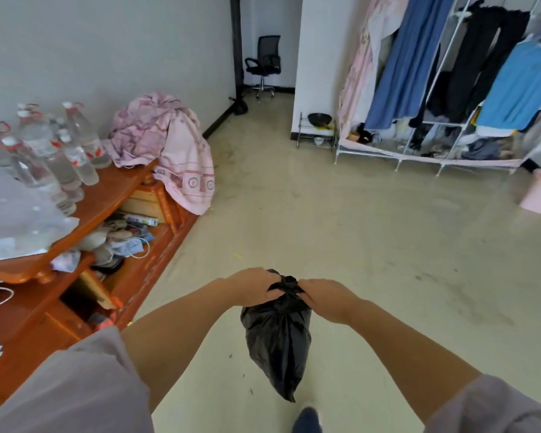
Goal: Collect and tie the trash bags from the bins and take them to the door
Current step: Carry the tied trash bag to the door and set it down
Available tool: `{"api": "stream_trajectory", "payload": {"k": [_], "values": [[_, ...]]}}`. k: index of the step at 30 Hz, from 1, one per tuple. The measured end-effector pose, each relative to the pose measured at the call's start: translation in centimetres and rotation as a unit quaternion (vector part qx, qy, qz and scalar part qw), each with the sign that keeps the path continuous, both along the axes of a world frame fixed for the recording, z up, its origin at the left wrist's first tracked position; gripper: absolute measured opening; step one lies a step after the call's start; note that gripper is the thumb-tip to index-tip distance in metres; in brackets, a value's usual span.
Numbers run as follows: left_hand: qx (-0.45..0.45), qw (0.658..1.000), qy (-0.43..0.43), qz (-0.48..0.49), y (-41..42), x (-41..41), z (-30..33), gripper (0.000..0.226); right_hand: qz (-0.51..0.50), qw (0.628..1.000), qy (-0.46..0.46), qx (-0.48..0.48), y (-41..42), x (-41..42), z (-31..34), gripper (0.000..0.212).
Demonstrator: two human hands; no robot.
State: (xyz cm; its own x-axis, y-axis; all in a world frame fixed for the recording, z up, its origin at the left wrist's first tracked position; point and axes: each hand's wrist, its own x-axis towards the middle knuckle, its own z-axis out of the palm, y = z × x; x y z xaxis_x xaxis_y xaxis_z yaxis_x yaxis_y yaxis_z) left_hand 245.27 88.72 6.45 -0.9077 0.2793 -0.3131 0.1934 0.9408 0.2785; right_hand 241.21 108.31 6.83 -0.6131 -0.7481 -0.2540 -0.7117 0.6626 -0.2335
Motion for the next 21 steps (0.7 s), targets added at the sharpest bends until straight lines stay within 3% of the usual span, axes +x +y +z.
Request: {"api": "stream_trajectory", "payload": {"k": [8,21], "values": [[0.037,0.997,-0.006,0.060,-1.0,-21.7,1.1,0.032,0.022,0.999,-0.010,0.025,-1.4,-22.7,1.8,0.021],[0.040,0.999,-0.014,0.028,-9.9,-55.2,-0.9,0.028,-0.003,0.999,-0.012,0.043,-10.1,-55.6,0.4,0.021]]}}
